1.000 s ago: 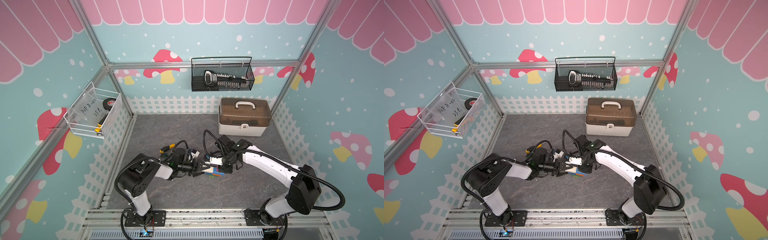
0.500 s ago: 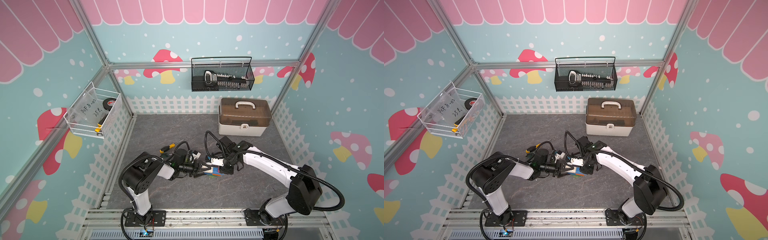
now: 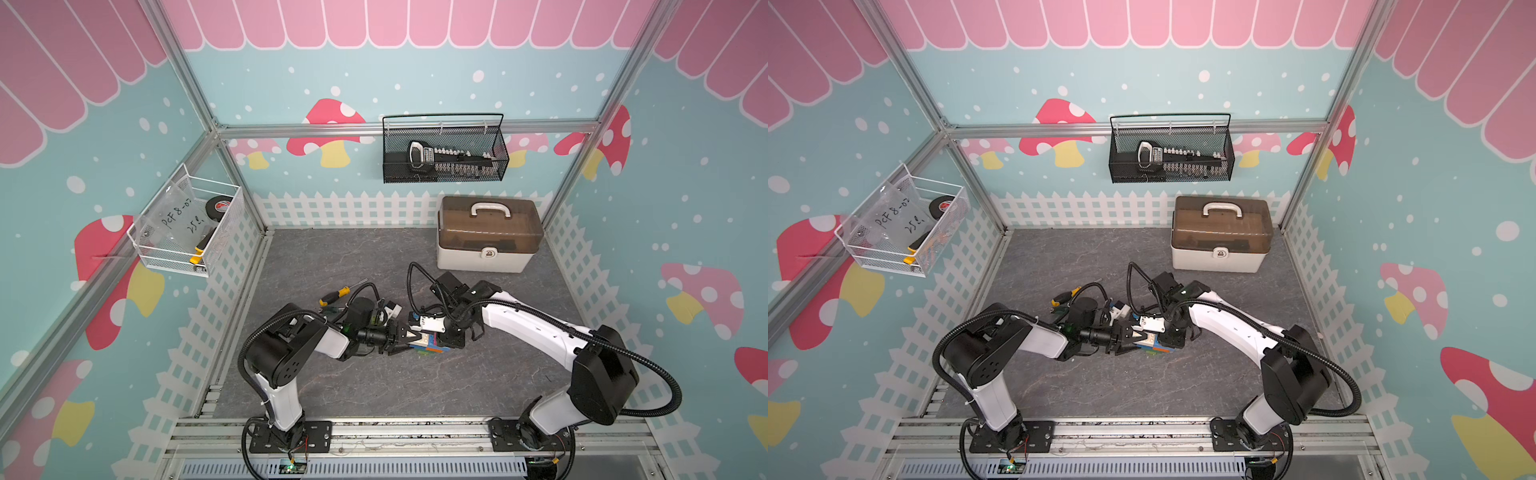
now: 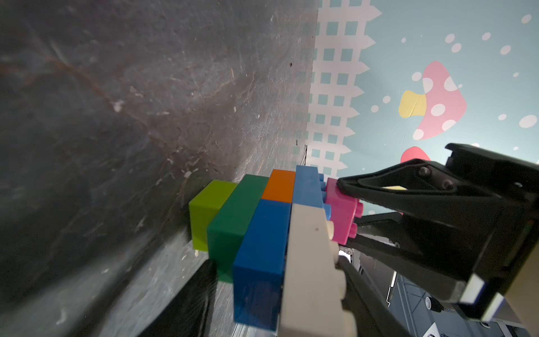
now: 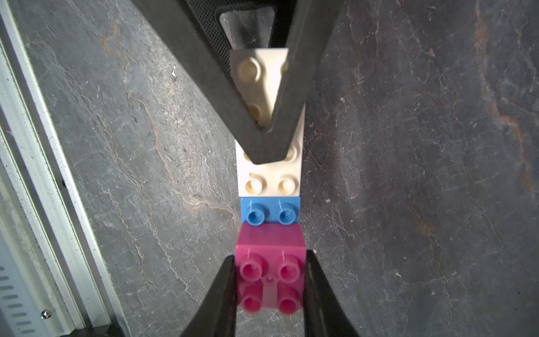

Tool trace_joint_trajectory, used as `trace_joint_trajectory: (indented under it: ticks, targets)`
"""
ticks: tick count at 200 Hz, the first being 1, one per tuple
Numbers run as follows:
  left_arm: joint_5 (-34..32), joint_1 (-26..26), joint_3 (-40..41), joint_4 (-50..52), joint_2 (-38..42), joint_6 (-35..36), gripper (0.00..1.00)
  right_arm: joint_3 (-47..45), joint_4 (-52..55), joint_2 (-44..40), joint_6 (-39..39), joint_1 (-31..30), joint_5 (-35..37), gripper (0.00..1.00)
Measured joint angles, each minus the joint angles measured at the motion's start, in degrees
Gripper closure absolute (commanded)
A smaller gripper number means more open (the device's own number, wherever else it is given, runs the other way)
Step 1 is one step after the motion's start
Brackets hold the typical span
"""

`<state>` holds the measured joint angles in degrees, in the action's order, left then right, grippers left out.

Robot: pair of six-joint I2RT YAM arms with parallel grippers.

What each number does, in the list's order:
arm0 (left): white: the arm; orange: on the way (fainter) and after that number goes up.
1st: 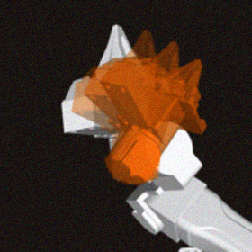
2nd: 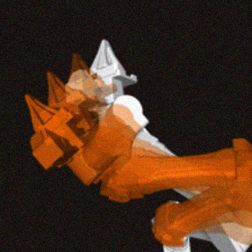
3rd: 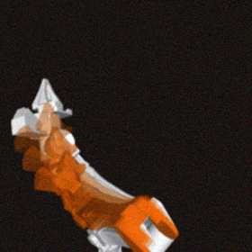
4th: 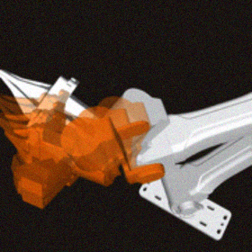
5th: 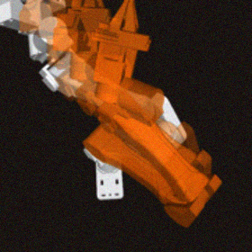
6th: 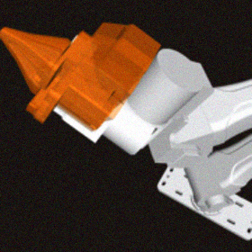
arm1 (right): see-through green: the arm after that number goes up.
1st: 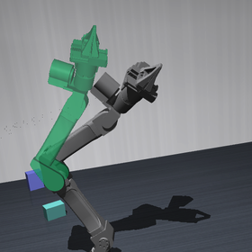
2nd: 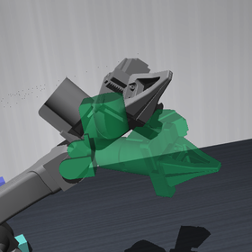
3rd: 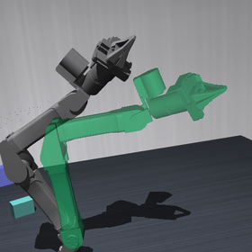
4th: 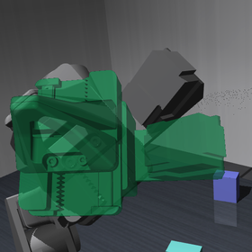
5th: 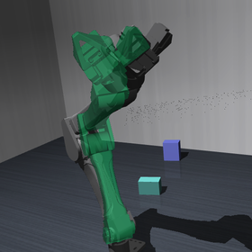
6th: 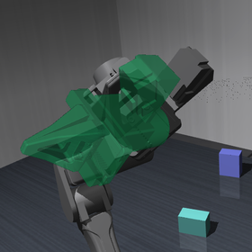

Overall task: Assemble a heart with lego
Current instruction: Assemble the lego brick with the lego brick.

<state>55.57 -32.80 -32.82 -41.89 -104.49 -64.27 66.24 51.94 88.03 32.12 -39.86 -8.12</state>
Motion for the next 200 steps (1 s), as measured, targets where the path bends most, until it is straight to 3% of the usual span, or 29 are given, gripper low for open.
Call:
trace_joint_trajectory:
  ticks: [200]
  targets:
    - [2.58, 1.7, -0.66, 2.64, -0.7, 3.45, 0.42, 3.72, 3.45, 2.12, 4.52, 2.38, -2.89, 0.9]
